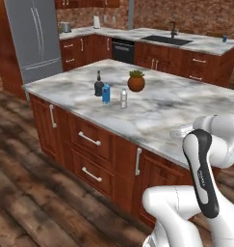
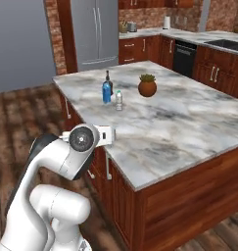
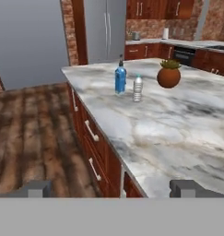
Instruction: Move the drinks to the dining counter.
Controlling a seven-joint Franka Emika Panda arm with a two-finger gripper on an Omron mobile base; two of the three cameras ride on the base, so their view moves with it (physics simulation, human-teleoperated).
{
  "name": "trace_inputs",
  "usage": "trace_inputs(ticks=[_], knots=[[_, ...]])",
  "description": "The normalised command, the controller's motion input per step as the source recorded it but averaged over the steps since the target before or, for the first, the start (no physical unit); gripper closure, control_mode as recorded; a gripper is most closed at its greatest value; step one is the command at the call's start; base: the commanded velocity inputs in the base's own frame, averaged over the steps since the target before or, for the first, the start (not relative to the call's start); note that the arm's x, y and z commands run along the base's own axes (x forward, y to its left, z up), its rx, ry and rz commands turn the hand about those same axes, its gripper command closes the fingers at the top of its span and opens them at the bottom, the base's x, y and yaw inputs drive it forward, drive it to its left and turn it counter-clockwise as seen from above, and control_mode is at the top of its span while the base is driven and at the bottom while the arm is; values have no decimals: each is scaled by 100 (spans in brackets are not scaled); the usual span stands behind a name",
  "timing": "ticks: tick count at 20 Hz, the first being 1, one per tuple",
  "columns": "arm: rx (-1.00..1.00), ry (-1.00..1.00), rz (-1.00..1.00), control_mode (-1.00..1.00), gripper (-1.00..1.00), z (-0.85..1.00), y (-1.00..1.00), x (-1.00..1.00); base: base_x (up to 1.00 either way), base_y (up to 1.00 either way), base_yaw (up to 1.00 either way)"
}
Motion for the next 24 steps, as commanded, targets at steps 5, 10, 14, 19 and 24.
trace_inputs(ticks=[5,10,14,19,24], knots=[[0,0,0,100,-100,0,0,0,36,71,-47],[0,0,0,100,-100,0,0,0,12,74,-41],[0,0,0,100,-100,0,0,0,0,78,-27],[0,0,0,100,-100,0,0,0,0,99,-18],[0,0,0,100,-100,0,0,0,0,100,-13]])
